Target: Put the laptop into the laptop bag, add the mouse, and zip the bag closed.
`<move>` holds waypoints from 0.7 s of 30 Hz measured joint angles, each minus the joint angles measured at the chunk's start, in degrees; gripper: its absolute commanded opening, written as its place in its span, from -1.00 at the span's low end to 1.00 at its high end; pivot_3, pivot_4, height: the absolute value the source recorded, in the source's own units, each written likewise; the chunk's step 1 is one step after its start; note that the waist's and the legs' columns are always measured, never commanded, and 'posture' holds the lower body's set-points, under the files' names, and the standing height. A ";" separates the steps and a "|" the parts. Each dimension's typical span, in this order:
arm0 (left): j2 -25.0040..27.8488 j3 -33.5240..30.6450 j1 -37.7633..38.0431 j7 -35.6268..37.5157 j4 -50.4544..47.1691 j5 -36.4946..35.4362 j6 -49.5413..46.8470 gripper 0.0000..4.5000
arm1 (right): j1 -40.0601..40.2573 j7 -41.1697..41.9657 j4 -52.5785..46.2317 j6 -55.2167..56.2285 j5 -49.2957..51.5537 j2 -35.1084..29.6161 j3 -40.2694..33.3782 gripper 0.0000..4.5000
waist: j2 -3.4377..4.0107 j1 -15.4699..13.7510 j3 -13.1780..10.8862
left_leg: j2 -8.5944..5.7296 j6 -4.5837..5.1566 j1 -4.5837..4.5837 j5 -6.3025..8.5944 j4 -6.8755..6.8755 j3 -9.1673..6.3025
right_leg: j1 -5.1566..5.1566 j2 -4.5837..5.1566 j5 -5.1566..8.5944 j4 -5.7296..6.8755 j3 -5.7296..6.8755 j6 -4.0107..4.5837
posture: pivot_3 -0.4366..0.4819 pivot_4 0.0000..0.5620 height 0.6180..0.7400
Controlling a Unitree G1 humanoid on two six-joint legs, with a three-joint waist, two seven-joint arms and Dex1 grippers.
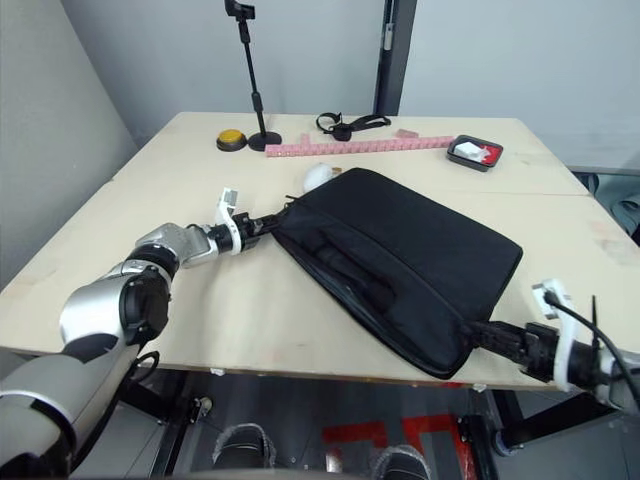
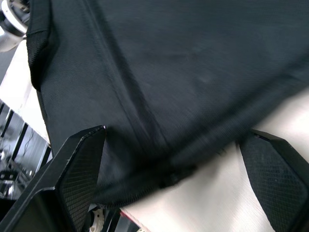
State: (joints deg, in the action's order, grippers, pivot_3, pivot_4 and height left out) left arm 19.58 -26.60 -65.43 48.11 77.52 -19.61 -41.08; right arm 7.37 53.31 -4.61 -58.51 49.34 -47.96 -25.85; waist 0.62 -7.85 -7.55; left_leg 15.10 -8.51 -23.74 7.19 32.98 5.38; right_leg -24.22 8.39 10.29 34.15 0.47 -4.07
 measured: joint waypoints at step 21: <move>10.34 4.42 22.57 6.13 -48.15 -7.58 -29.30 -1.00 | -24.62 -6.75 3.99 -0.91 -10.33 1.08 15.71 -0.91 | 0.08 2.00 -0.07 | 0.00 0.07 -0.28 -0.07 0.00 0.01 | -0.24 -0.01 0.00 0.04 0.04 0.30 | -0.05 -0.47 1.00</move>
State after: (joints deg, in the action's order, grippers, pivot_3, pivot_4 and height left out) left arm 29.91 -22.18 -42.86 54.23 29.36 -27.19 -70.38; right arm -17.25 46.56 -0.62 -59.41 39.01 -46.88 -10.13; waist 0.70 -5.85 -7.61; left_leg 15.10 -8.44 -24.01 7.12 32.98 5.38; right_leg -24.46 8.38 10.30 34.20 0.51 -3.77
